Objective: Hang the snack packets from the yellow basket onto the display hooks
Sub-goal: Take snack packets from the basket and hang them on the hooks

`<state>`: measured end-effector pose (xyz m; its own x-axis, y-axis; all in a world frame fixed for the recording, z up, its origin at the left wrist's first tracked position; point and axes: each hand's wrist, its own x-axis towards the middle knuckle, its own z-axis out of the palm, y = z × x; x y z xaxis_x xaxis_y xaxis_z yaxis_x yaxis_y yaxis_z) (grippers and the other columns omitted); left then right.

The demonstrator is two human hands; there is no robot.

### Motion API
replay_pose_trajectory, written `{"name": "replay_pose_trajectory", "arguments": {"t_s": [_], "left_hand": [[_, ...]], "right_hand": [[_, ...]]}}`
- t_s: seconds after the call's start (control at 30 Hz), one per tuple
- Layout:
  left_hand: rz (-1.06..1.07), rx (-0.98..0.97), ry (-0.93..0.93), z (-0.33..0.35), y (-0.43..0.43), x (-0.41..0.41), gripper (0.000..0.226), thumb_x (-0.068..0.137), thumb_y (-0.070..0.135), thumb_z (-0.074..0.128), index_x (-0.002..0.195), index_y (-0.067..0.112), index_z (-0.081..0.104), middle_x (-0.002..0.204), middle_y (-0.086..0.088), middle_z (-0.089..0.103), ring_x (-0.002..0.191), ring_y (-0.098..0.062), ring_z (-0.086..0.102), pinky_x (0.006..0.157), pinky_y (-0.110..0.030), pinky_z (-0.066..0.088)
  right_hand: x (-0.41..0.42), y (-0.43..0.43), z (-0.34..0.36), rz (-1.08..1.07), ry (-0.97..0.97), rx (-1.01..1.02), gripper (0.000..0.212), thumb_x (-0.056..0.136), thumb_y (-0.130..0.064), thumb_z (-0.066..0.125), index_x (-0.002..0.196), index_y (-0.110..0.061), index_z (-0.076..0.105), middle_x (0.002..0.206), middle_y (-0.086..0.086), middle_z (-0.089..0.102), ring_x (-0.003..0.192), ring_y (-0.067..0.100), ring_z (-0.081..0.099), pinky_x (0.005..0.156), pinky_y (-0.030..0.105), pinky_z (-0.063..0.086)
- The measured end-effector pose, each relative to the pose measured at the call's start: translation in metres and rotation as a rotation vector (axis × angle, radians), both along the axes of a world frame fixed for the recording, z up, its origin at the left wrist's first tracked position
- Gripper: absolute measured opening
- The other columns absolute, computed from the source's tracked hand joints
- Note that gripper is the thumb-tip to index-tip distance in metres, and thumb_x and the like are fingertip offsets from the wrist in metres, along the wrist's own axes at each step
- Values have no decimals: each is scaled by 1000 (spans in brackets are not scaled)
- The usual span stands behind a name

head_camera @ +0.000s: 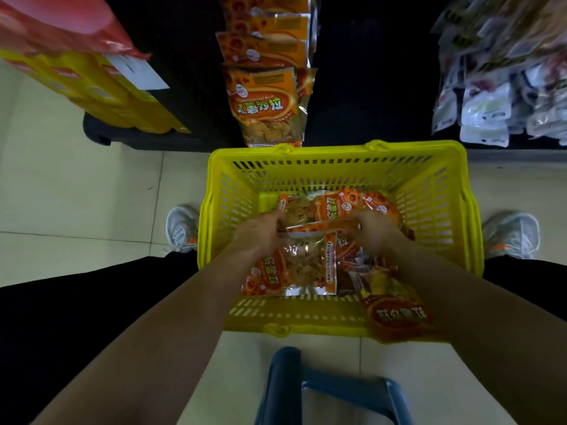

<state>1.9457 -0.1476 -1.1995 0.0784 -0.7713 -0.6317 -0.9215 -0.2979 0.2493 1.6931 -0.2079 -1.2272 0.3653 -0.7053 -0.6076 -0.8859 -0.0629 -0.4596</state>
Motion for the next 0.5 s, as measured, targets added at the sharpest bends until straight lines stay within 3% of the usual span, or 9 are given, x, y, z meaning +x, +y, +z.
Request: {"name": "replay_pose_trajectory", "arguments": {"t_s": [0.1, 0.2, 0.37, 0.5], "left_hand": [[28, 48, 57, 0, 4, 7, 16, 87, 47, 71, 97, 35, 68, 101, 6, 70, 90, -15, 63, 70, -28, 44], [128, -4, 73, 0, 7, 13, 19, 94, 47, 62, 97, 29, 69, 99, -2, 71, 86, -19, 62, 67, -28, 41], [279, -53, 57, 3, 8, 20, 26, 99, 44, 53, 98, 20, 62, 107, -16, 68, 96, -33, 61, 72, -34, 42], [364, -84, 93, 7, 2, 18, 26, 100, 47, 50, 90, 24, 53, 103, -13, 66, 90, -30, 58, 71, -33, 39]], "right_hand": [[-4, -9, 7, -128, -39, -31, 27, 94, -35, 62, 115, -19, 68, 107, 9, 71, 94, 28, 65, 79, 33, 51], [-11, -15, 14, -284, -72, -45, 25, 96, -35, 60, 112, -18, 67, 99, 9, 71, 77, 19, 62, 63, 26, 43], [-21, -19, 26, -405, -63, -140, 33, 98, -35, 56, 121, -12, 63, 111, 16, 70, 101, 36, 65, 77, 34, 47], [-21, -24, 39, -510, -121, -171, 38, 101, -37, 51, 130, -12, 54, 112, 10, 68, 80, 17, 61, 67, 26, 42]]}}
